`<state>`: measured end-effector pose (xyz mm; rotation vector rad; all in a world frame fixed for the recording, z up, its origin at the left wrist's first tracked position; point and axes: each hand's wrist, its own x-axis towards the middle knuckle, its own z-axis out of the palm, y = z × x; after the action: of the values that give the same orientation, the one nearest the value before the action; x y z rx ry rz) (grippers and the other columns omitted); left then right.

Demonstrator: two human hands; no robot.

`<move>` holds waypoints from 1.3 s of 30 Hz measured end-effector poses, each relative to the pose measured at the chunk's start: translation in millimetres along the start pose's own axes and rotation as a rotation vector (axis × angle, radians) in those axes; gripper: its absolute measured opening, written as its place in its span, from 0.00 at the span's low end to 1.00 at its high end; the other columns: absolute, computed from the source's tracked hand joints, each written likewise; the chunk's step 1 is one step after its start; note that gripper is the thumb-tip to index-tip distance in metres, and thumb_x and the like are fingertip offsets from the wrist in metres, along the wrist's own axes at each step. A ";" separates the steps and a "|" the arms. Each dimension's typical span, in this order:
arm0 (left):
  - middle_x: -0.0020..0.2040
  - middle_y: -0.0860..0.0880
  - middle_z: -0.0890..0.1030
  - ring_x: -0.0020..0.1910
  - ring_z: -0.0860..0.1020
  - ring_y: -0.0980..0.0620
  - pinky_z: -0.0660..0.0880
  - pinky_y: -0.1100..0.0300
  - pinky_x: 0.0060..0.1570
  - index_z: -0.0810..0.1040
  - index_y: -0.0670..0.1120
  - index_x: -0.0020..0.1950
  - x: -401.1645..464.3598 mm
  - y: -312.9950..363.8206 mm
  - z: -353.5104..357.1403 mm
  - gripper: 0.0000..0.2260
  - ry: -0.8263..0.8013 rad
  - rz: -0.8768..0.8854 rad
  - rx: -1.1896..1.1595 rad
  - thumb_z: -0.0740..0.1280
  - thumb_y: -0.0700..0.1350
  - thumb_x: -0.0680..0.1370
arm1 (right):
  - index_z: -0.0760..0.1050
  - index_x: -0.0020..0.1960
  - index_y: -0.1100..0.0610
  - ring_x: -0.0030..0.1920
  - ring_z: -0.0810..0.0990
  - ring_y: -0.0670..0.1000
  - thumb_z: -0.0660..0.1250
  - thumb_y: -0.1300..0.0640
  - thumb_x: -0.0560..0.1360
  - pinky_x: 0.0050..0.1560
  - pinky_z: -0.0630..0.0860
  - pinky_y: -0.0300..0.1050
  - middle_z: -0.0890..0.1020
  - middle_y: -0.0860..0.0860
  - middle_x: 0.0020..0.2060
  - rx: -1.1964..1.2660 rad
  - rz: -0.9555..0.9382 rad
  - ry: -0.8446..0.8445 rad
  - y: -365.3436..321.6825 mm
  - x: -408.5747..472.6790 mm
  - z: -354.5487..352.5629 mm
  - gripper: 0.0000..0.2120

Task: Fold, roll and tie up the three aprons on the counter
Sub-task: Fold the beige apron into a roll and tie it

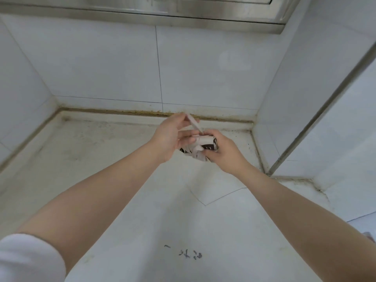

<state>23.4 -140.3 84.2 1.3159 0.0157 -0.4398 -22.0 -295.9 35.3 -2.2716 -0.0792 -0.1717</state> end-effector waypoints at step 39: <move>0.34 0.43 0.83 0.32 0.82 0.47 0.80 0.52 0.33 0.76 0.40 0.45 -57.1 -2.6 54.0 0.12 -0.273 -0.298 -0.293 0.58 0.44 0.81 | 0.72 0.35 0.55 0.37 0.74 0.47 0.65 0.59 0.76 0.48 0.69 0.41 0.76 0.47 0.28 0.464 0.300 0.181 -93.2 -111.5 -140.1 0.11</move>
<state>-42.5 -174.0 110.7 0.9594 0.0470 -0.8363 -156.6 -342.0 178.5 -1.7714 0.2885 -0.1776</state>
